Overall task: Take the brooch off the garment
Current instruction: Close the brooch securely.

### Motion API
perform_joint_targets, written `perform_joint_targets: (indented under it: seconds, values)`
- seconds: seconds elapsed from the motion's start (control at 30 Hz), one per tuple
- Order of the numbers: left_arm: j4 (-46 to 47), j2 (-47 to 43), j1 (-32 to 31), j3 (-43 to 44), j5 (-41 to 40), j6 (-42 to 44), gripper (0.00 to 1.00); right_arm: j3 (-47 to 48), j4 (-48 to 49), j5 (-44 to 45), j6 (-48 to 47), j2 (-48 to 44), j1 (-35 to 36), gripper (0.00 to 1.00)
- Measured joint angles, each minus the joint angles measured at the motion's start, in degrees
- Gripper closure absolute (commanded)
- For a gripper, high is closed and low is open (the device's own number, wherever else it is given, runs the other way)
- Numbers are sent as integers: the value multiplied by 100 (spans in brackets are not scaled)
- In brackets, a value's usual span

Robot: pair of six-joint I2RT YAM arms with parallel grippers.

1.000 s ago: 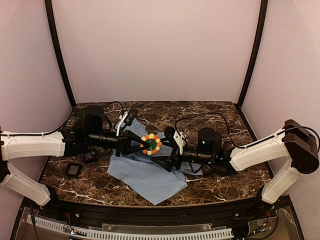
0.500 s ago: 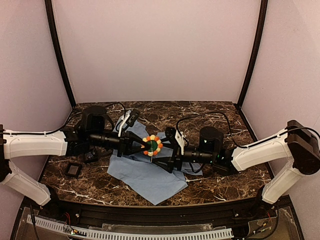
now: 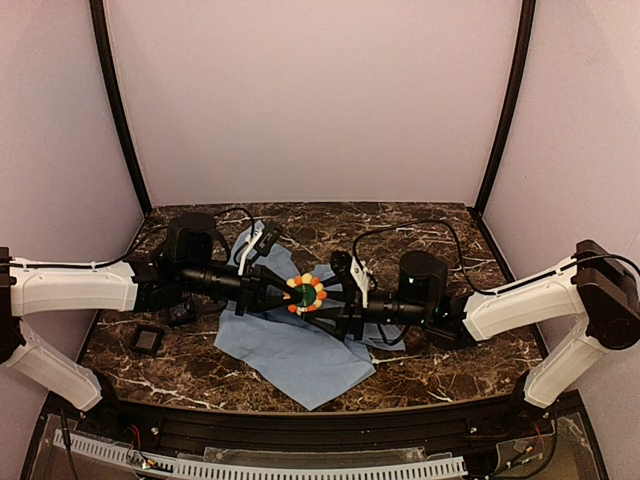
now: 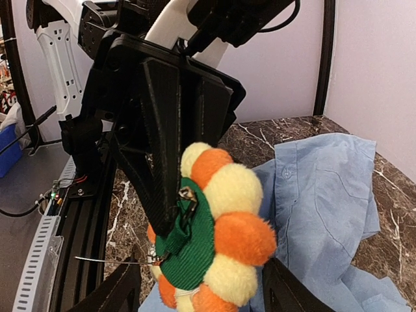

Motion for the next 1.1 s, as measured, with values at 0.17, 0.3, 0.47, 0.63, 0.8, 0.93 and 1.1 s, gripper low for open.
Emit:
perform_joint_targets:
  seconds: [0.17,0.3,0.47,0.63,0.8,0.93,1.1]
  values:
    - [-4,48,0,50,59,35,99,74,2,-2,136,-2,0,39]
    - [-2,55,0,68,114,39,99,116,2,2,223,0,0,44]
    - [-2,61,0,68,127,44,99,129,9,-9,334,0,-2,49]
    - [-2,61,-13,68,129,46,99,131,9,-48,409,2,-15,53]
    - [-2,61,-24,68,153,66,99,157,2,-114,496,9,-20,55]
    - [-11,66,-31,81,186,105,99,221,-4,-254,553,26,-55,57]
    - [-20,79,-44,101,223,188,99,269,-2,-533,658,79,-129,60]
